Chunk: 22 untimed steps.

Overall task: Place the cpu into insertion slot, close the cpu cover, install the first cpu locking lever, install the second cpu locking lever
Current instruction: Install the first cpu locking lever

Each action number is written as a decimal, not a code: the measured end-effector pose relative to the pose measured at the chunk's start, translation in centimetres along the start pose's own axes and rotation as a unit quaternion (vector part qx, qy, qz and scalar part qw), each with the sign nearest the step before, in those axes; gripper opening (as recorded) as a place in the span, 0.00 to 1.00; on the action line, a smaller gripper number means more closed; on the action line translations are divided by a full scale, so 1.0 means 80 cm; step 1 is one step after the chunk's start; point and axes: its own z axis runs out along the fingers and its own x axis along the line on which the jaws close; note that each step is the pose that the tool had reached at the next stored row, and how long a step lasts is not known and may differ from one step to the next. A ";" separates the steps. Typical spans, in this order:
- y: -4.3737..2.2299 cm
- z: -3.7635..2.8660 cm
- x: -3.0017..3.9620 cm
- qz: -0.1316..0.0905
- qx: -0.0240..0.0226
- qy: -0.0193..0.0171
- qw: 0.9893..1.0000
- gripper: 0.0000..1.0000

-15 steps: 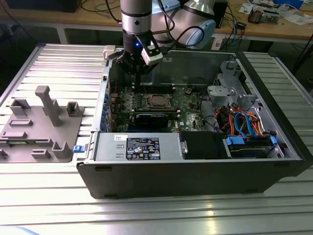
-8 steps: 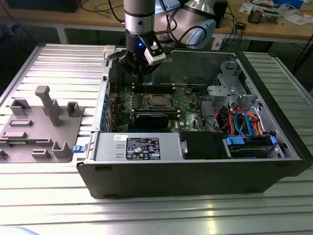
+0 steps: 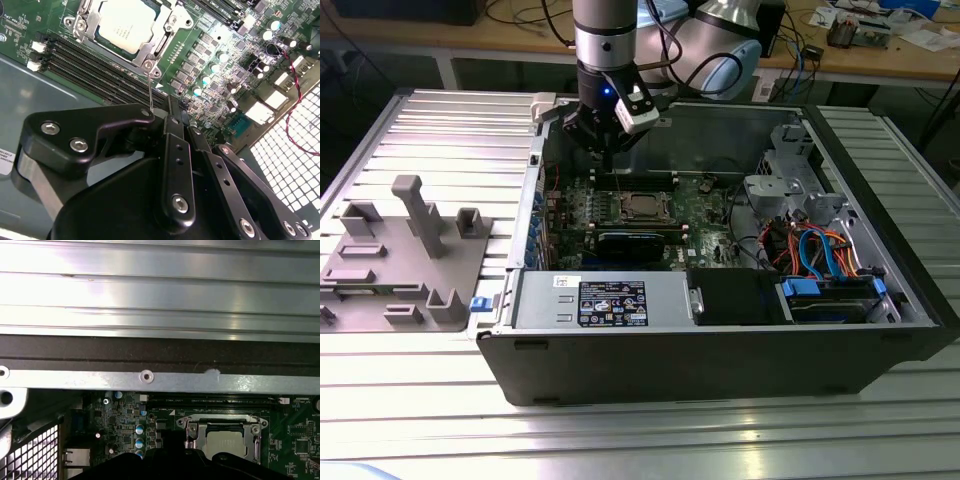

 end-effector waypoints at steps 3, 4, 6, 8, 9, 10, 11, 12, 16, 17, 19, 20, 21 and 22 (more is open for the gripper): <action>0.0000 0.0000 0.0000 0.000 0.000 0.000 1.000 0.11; 0.0000 0.0000 -0.0006 0.000 0.000 0.000 1.000 0.11; 0.0000 0.0001 -0.0027 0.000 0.000 0.000 1.000 0.11; -0.0002 0.0002 -0.0089 0.000 0.000 0.000 1.000 0.11; -0.0003 0.0003 -0.0105 0.000 0.000 0.000 1.000 0.11; -0.0003 0.0004 -0.0121 0.000 0.000 0.000 1.000 0.11; -0.0004 0.0005 -0.0139 0.000 0.000 0.000 1.000 0.11; -0.0004 0.0006 -0.0154 0.000 0.000 0.000 1.000 0.11; -0.0007 0.0010 -0.0216 0.000 0.000 0.000 1.000 0.11; -0.0006 0.0011 -0.0217 0.000 0.000 0.000 1.000 0.11; -0.0006 0.0011 -0.0217 0.000 0.000 0.000 1.000 0.11; -0.0006 0.0011 -0.0217 0.000 0.000 0.000 1.000 0.11; -0.0006 0.0012 -0.0217 0.000 0.000 0.000 1.000 0.11; -0.0006 0.0011 -0.0217 0.000 0.000 0.000 1.000 0.11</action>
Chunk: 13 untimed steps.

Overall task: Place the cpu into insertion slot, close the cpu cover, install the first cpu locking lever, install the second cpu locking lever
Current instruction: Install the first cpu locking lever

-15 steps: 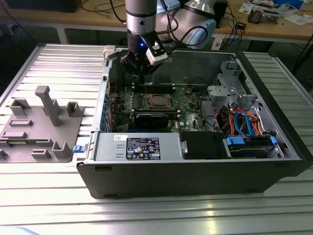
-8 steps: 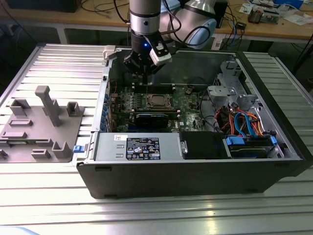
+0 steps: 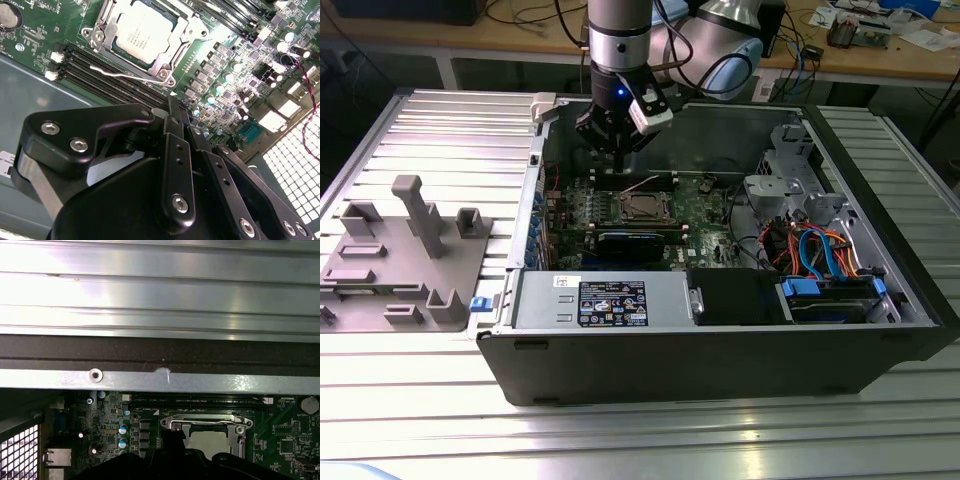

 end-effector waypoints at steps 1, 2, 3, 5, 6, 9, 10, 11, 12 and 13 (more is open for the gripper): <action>0.0000 0.0000 0.0000 0.000 0.000 0.000 1.000 0.11; 0.0000 0.0000 0.0000 0.000 0.000 0.000 1.000 0.11; 0.0000 0.0000 0.0000 0.000 0.000 0.000 1.000 0.11; 0.0000 0.0000 -0.0001 0.000 0.000 0.000 1.000 0.11; 0.0000 0.0000 -0.0001 0.000 0.000 0.000 1.000 0.11; -0.0007 0.0012 -0.0009 0.001 -0.017 0.000 1.000 0.11; -0.0008 0.0018 -0.0010 0.002 -0.024 -0.001 1.000 0.11; -0.0008 0.0023 -0.0012 0.003 -0.025 -0.001 1.000 0.11; -0.0009 0.0024 -0.0012 0.003 -0.025 -0.001 1.000 0.11; -0.0009 0.0024 -0.0011 0.003 -0.025 -0.001 1.000 0.11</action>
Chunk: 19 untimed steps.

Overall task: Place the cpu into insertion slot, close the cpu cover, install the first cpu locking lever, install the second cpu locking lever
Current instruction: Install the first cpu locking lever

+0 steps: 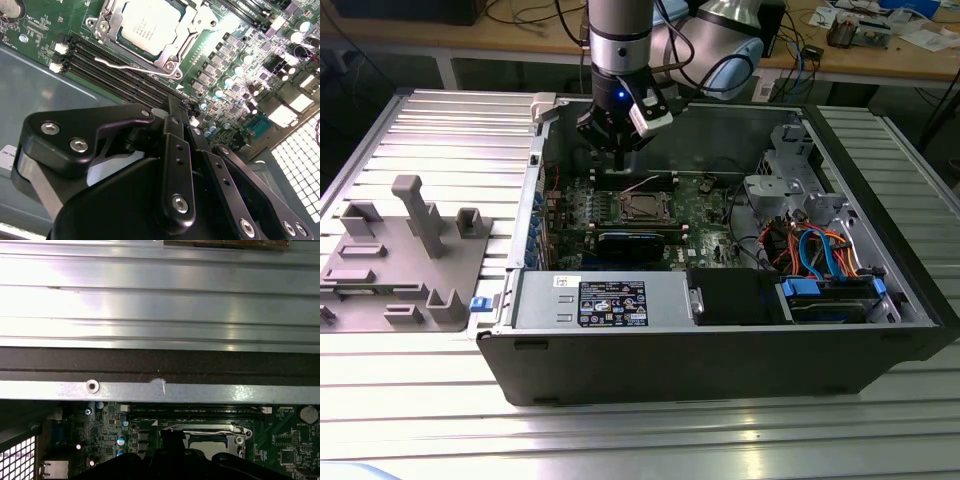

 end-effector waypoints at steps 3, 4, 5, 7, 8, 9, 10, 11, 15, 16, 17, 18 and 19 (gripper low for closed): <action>0.0000 0.0005 -0.0002 0.007 0.000 0.000 1.000 0.11; -0.0001 0.0008 -0.0003 0.010 0.000 -0.001 1.000 0.11; -0.0001 0.0011 -0.0010 0.015 0.000 -0.001 1.000 0.11; -0.0002 0.0015 -0.0037 0.015 0.000 -0.001 1.000 0.11; -0.0002 0.0019 -0.0047 0.015 0.000 -0.001 1.000 0.11; -0.0003 0.0021 -0.0055 0.015 0.000 -0.001 1.000 0.11; -0.0003 0.0022 -0.0063 0.015 0.000 -0.001 1.000 0.11; -0.0003 0.0024 -0.0066 0.015 0.000 -0.001 1.000 0.11; -0.0004 0.0043 -0.0089 0.015 0.000 -0.001 1.000 0.11; -0.0005 0.0052 -0.0099 0.015 0.000 -0.001 1.000 0.11; -0.0006 0.0062 -0.0109 0.015 0.000 -0.001 1.000 0.11; -0.0007 0.0074 -0.0121 0.015 0.000 -0.001 1.000 0.11; -0.0008 0.0085 -0.0131 0.015 0.000 -0.001 1.000 0.11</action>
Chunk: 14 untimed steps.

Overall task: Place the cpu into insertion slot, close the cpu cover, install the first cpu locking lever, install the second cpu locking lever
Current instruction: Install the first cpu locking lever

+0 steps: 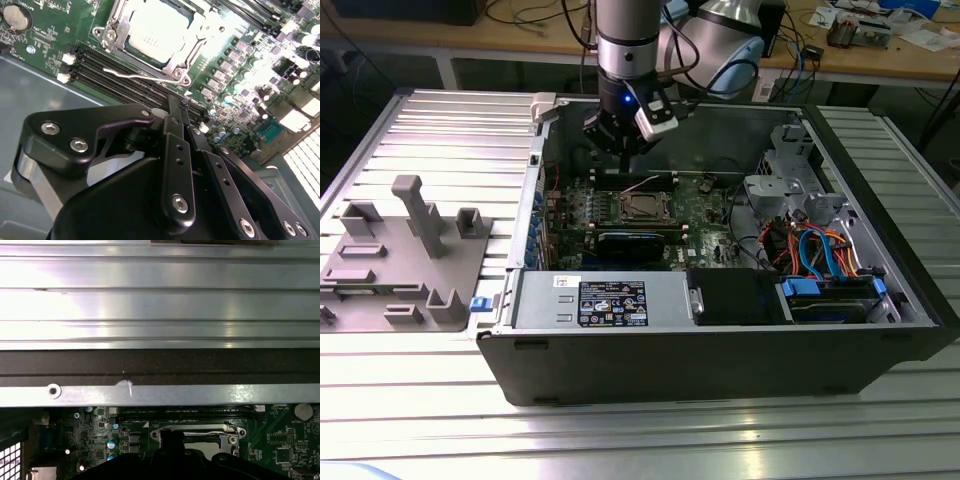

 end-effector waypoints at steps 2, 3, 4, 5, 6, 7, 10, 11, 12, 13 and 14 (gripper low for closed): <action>-0.0002 0.0039 -0.0016 0.000 0.000 0.000 1.000 0.11; -0.0004 0.0071 -0.0023 0.000 0.000 0.000 1.000 0.11; -0.0005 0.0087 -0.0026 0.000 0.000 0.000 1.000 0.11; -0.0005 0.0104 -0.0032 0.000 0.000 0.000 1.000 0.11; -0.0006 0.0127 -0.0053 0.000 0.000 0.000 1.000 0.11; -0.0007 0.0141 -0.0076 0.000 0.000 0.000 1.000 0.11; -0.0008 0.0168 -0.0126 0.000 0.000 0.000 1.000 0.11; -0.0009 0.0180 -0.0139 0.000 0.000 0.000 1.000 0.11; -0.0009 0.0190 -0.0149 0.000 0.000 0.000 1.000 0.11; -0.0009 0.0198 -0.0157 0.000 0.000 0.000 1.000 0.11; -0.0010 0.0197 -0.0157 0.000 0.000 0.000 1.000 0.11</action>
